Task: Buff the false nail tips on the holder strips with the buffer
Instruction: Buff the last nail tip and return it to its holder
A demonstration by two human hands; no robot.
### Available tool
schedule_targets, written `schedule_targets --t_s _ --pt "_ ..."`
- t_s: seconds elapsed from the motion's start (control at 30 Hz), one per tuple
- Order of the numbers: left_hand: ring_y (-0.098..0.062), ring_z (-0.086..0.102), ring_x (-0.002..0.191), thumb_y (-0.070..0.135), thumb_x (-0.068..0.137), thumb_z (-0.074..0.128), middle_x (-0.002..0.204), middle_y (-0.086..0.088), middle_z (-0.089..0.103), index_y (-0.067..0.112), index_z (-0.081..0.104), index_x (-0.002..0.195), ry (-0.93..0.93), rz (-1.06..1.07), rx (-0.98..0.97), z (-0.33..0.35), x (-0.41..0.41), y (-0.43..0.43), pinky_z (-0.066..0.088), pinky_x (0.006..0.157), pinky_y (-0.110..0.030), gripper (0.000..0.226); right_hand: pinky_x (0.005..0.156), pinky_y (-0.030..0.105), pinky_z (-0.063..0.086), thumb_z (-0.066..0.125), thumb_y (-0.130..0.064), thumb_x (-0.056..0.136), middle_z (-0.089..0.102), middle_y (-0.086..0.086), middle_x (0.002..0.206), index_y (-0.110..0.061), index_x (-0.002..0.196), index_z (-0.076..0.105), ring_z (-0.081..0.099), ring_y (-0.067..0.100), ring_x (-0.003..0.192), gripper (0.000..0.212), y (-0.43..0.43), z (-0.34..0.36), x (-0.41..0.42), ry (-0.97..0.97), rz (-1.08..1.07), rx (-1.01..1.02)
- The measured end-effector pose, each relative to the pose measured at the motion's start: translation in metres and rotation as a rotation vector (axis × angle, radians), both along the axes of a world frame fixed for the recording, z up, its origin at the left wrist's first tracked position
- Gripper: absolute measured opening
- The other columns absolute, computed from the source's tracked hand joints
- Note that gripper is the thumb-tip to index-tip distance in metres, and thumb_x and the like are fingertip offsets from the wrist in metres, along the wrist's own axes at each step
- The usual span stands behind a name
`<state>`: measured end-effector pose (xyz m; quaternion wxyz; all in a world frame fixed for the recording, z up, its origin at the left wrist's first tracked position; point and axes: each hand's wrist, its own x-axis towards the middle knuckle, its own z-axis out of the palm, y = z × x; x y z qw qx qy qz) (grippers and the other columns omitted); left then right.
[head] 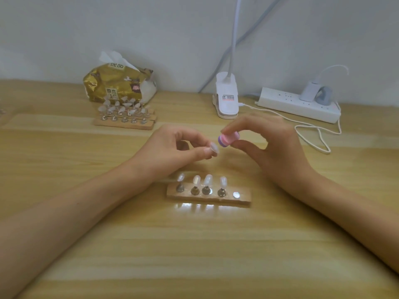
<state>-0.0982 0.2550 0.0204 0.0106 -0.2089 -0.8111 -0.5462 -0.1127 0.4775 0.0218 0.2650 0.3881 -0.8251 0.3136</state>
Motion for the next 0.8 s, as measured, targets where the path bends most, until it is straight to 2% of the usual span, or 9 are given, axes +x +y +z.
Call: schedule_targets --t_s 0.13,0.23,0.3,0.4,0.5,0.57,0.63,0.7,0.8 --pt "-0.010 0.041 0.056 0.030 0.079 0.077 0.068 0.014 0.066 0.029 0.078 0.080 -0.004 0.012 0.012 0.000 0.000 0.000 0.033 0.051 -0.019 0.002 0.089 0.045 0.047 0.076 -0.013 0.089 0.072 -0.009 0.098 -0.014 0.097 0.072 0.068 0.010 0.097 0.009 -0.006 -0.002 0.006 0.078 0.040 0.058" --pt "-0.021 0.045 0.064 0.025 0.082 0.076 0.084 0.005 0.073 0.028 0.078 0.081 -0.007 0.003 0.019 0.000 0.001 0.000 0.037 0.062 -0.027 0.005 0.086 0.047 0.050 0.078 -0.008 0.087 0.072 -0.006 0.093 -0.010 0.095 0.072 0.069 0.011 0.092 0.010 0.001 0.001 0.001 -0.006 -0.003 0.000" --pt "-0.021 0.043 0.064 0.027 0.081 0.076 0.083 0.007 0.073 0.027 0.078 0.081 -0.009 -0.012 0.037 0.001 0.002 0.000 0.036 0.061 -0.026 0.002 0.087 0.044 0.051 0.077 -0.010 0.088 0.072 -0.006 0.094 -0.009 0.096 0.071 0.069 0.008 0.093 0.010 0.000 0.002 0.004 0.009 0.030 -0.054" --pt "-0.016 0.042 0.059 0.033 0.077 0.077 0.076 0.012 0.069 0.026 0.078 0.080 -0.004 0.001 0.024 -0.001 0.000 0.000 0.034 0.053 -0.020 0.009 0.088 0.044 0.048 0.077 -0.013 0.089 0.072 -0.008 0.096 -0.013 0.095 0.072 0.069 0.010 0.095 0.008 -0.006 -0.002 0.006 0.049 0.030 0.046" --pt "-0.021 0.046 0.064 0.025 0.082 0.076 0.084 0.010 0.073 0.030 0.078 0.079 -0.004 -0.008 0.018 0.000 0.001 0.000 0.039 0.059 -0.022 0.006 0.084 0.045 0.053 0.077 -0.010 0.088 0.073 -0.005 0.093 -0.007 0.096 0.071 0.070 0.009 0.090 0.010 0.001 0.002 0.002 -0.047 -0.011 -0.054" --pt "-0.019 0.045 0.061 0.033 0.079 0.076 0.079 0.012 0.072 0.033 0.077 0.078 -0.007 -0.015 0.035 0.001 0.002 0.000 0.038 0.055 -0.020 0.002 0.085 0.043 0.053 0.075 -0.015 0.090 0.072 -0.005 0.095 -0.010 0.097 0.071 0.070 0.009 0.092 0.010 -0.004 0.002 0.007 0.020 0.028 -0.061" --pt "-0.012 0.042 0.056 0.043 0.071 0.075 0.075 0.014 0.070 0.033 0.078 0.077 -0.004 -0.013 0.032 0.000 0.001 0.000 0.035 0.050 -0.015 0.012 0.087 0.042 0.048 0.075 -0.018 0.091 0.072 -0.008 0.095 -0.014 0.096 0.072 0.069 0.010 0.092 0.007 -0.009 -0.001 0.009 0.083 0.010 0.048" --pt "-0.015 0.044 0.059 0.035 0.076 0.076 0.082 0.010 0.073 0.031 0.078 0.078 0.001 -0.016 0.035 0.000 0.001 -0.001 0.036 0.052 -0.015 0.006 0.087 0.046 0.049 0.076 -0.013 0.089 0.072 -0.007 0.093 -0.012 0.095 0.072 0.069 0.011 0.090 0.008 -0.003 0.000 0.002 0.008 -0.048 0.037" --pt "-0.020 0.044 0.062 0.032 0.077 0.076 0.084 0.010 0.073 0.029 0.078 0.079 0.011 -0.033 0.040 0.001 0.001 0.000 0.037 0.054 -0.017 0.004 0.087 0.039 0.052 0.077 -0.011 0.089 0.073 -0.006 0.094 -0.010 0.097 0.072 0.069 0.008 0.091 0.010 -0.003 0.003 0.005 0.003 0.000 -0.056"
